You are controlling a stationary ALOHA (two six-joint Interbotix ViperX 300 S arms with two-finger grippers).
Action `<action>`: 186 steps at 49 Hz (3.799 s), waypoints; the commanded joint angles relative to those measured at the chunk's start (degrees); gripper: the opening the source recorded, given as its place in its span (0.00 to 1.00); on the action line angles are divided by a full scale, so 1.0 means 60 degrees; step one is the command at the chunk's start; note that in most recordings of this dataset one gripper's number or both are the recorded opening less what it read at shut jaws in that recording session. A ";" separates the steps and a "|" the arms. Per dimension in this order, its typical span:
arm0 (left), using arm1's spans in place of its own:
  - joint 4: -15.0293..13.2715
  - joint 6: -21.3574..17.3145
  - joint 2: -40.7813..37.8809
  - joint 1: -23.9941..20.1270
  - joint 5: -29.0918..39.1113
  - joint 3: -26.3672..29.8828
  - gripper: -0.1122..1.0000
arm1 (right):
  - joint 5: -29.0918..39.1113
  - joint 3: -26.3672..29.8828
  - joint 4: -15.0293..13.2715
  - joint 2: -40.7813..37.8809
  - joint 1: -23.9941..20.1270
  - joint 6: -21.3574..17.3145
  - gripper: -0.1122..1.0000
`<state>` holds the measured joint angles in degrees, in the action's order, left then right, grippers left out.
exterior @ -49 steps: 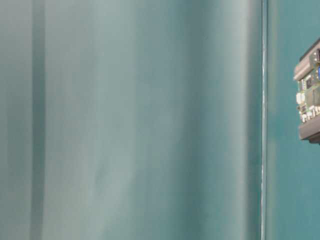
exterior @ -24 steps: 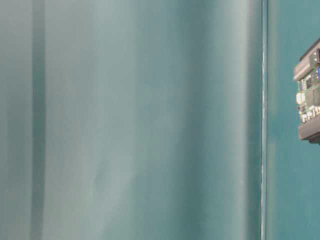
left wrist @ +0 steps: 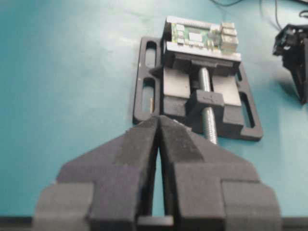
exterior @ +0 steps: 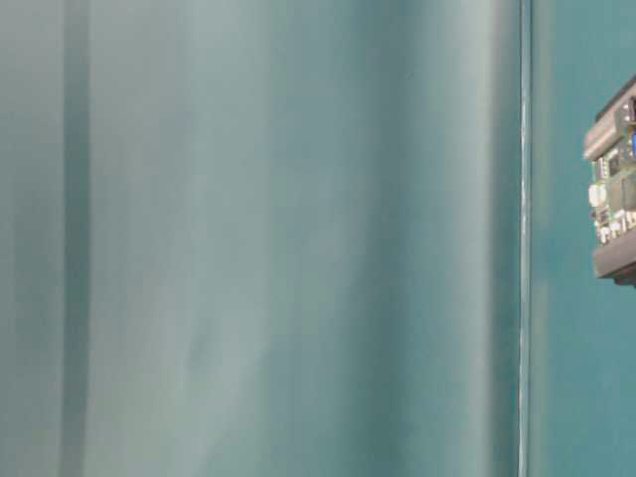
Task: Insert the USB into the fixed PCB.
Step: 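Close the right gripper on the black USB plug's cable end, then lift the USB plug and carry it to the board's USB ports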
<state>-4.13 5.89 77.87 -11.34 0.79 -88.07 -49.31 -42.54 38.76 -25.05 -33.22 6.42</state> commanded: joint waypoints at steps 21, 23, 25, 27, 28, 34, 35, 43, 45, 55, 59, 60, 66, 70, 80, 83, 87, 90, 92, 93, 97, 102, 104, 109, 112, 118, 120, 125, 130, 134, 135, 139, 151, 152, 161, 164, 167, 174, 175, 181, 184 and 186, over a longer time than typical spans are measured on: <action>0.0029 0.0029 -0.0059 -0.0044 0.1377 0.0732 0.10 | -0.0015 -0.0161 0.0337 0.0117 -0.0190 0.0015 0.66; 0.0044 0.0029 -0.0059 -0.0044 0.1436 0.0762 0.10 | 0.0000 -0.0161 0.0337 0.0117 -0.0176 0.0015 0.65; 0.0044 0.0029 -0.0059 -0.0044 0.1479 0.0806 0.10 | 0.0029 -0.0161 0.0337 0.0117 -0.0176 0.0015 0.63; 0.0029 0.0029 -0.0059 -0.0044 0.1538 0.0850 0.10 | 0.0073 -0.0161 0.0337 0.0117 -0.0176 0.0015 0.59; 0.0044 0.0029 -0.0059 -0.0044 0.1567 0.0879 0.10 | 0.0088 -0.0161 0.0337 0.0117 -0.0176 0.0015 0.57; 0.0044 0.0029 0.0015 -0.0044 0.1772 0.1069 0.10 | 0.0264 -0.0161 0.0337 0.0117 -0.0176 0.0015 0.36; 0.0044 0.0015 0.0044 -0.0044 0.1802 0.1084 0.10 | 0.0278 -0.0161 0.0337 0.0117 -0.0176 0.0015 0.32; 0.0029 0.0073 0.0059 -0.0029 0.1963 0.1069 0.10 | 0.0322 -0.0117 0.0337 0.0117 -0.0176 0.0015 0.28; 0.0044 0.0073 0.0044 -0.0044 0.1963 0.1069 0.10 | 0.0322 -0.0103 0.0337 0.0117 -0.0190 0.0015 0.28; 0.0044 0.0073 0.0059 -0.0044 0.1963 0.1069 0.10 | 0.0293 -0.0103 0.0337 0.0132 -0.0176 0.0015 0.28; 0.0029 0.0073 0.0059 -0.0044 0.1963 0.1069 0.10 | 0.0278 -0.0103 0.0337 0.0117 -0.0176 0.0015 0.28; 0.0029 0.0073 0.0044 -0.0044 0.1963 0.1069 0.10 | 0.0278 -0.0103 0.0337 0.0117 -0.0176 0.0015 0.28; 0.0044 0.0073 0.0044 -0.0044 0.1963 0.1069 0.10 | 0.0205 -0.0059 0.0337 0.0146 -0.0176 0.0015 0.28; 0.0029 0.0073 0.0044 -0.0044 0.1963 0.1069 0.10 | 0.0088 -0.0029 0.0366 0.0190 -0.0176 0.0015 0.28; 0.0044 0.0073 0.0059 -0.0044 0.1963 0.1069 0.10 | -0.0220 0.0103 0.0776 0.0264 -0.0278 0.0015 0.28; 0.0044 0.0073 0.0044 -0.0044 0.1963 0.1069 0.10 | -0.0352 0.0161 0.1025 0.0264 -0.0308 0.0029 0.28; 0.0029 0.0073 0.0044 -0.0044 0.1963 0.1069 0.10 | -0.0542 0.0278 0.1479 0.0264 -0.0308 0.0073 0.28; 0.0044 0.0073 0.0044 -0.0044 0.1963 0.1069 0.10 | -0.0703 0.0396 0.1846 0.0264 -0.0308 0.0190 0.28; 0.0044 0.0073 0.0044 -0.0044 0.1963 0.1069 0.10 | -0.0820 0.0469 0.2139 0.0264 -0.0308 0.0308 0.28; 0.0044 0.0073 0.0059 -0.0044 0.1963 0.1069 0.10 | -0.0879 0.0513 0.2300 0.0264 -0.0308 0.0410 0.28; 0.0044 0.0073 0.0059 -0.0044 0.1963 0.1069 0.10 | -0.1157 0.0688 0.3003 0.0264 -0.0352 0.0879 0.28; 0.0029 0.0073 0.0044 -0.0044 0.1963 0.1069 0.10 | -0.1509 0.0952 0.4087 0.0264 -0.0513 0.1758 0.28; 0.0029 0.0073 0.0059 -0.0044 0.1963 0.1069 0.10 | -0.1641 0.1040 0.4526 0.0264 -0.0586 0.2051 0.28; 0.0044 0.0073 0.0044 -0.0044 0.1963 0.1069 0.10 | -0.2007 0.1274 0.5552 0.0249 -0.0776 0.2666 0.28; 0.0044 0.0073 0.0059 -0.0044 0.1963 0.1069 0.10 | -0.2300 0.1362 0.6064 0.0249 -0.0850 0.2900 0.28; 0.0044 0.0073 0.0059 -0.0044 0.1963 0.1069 0.10 | -0.2944 0.1479 0.7017 0.0249 -0.0923 0.3164 0.28; 0.0044 0.0073 0.0044 -0.0044 0.1963 0.1069 0.10 | -0.3135 0.1538 0.7280 0.0234 -0.0937 0.3164 0.28; 0.0044 0.0073 0.0044 -0.0044 0.1963 0.1069 0.10 | -0.3560 0.1758 0.7852 0.0117 -0.0923 0.3164 0.28; 0.0044 0.0073 0.0059 -0.0044 0.1963 0.1069 0.10 | -0.3926 0.2153 0.8452 -0.0117 -0.0937 0.3179 0.28; 0.0044 0.0073 0.0044 -0.0044 0.1963 0.1069 0.10 | -0.4219 0.2593 0.9082 -0.0352 -0.0937 0.3193 0.28; 0.0044 0.0073 0.0044 -0.0044 0.1963 0.1069 0.10 | -0.4307 0.2695 0.9214 -0.0396 -0.0937 0.3193 0.28; 0.0044 0.0073 0.0044 -0.0044 0.1963 0.1069 0.10 | -0.4702 0.3047 0.9771 -0.0601 -0.0952 0.3223 0.28; 0.0044 0.0073 0.0044 -0.0044 0.1963 0.1069 0.10 | -0.5845 0.3970 1.0386 -0.1040 -0.0952 0.3296 0.28; 0.0044 0.0073 0.0059 -0.0044 0.1963 0.1069 0.10 | -0.5918 0.4014 1.0400 -0.1069 -0.0952 0.3281 0.28; 0.0044 0.0073 0.0044 -0.0044 0.1963 0.1069 0.10 | -0.7090 0.4600 1.1206 -0.1436 -0.0952 0.3252 0.28; 0.0044 0.0073 0.0044 -0.0044 0.1963 0.1069 0.10 | -0.7427 0.4834 1.1558 -0.1567 -0.0952 0.3252 0.28; 0.0029 0.0073 0.0059 -0.0044 0.1963 0.1069 0.10 | -0.7705 0.5098 1.1953 -0.1685 -0.0952 0.3267 0.28; 0.0044 0.0073 0.0044 -0.0044 0.1963 0.1069 0.10 | -0.7910 0.5566 1.2583 -0.1904 -0.0952 0.3267 0.28; 0.0029 0.0073 0.0044 -0.0044 0.1963 0.1069 0.10 | -0.7910 0.5596 1.2598 -0.1934 -0.0952 0.3267 0.28; 0.0044 0.0073 0.0059 -0.0044 0.1963 0.1069 0.10 | -0.7954 0.5684 1.2598 -0.1978 -0.0952 0.3267 0.28; 0.0044 0.0073 0.0059 -0.0044 0.1963 0.1069 0.10 | -0.7969 0.5684 1.2598 -0.1978 -0.0952 0.3267 0.28; 0.0029 0.0073 0.0059 -0.0044 0.1963 0.1069 0.10 | -0.7969 0.5684 1.2598 -0.1992 -0.0952 0.3267 0.28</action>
<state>-4.04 5.98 78.57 -11.43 12.83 -83.06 -96.59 -9.23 114.52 -38.06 -38.58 26.02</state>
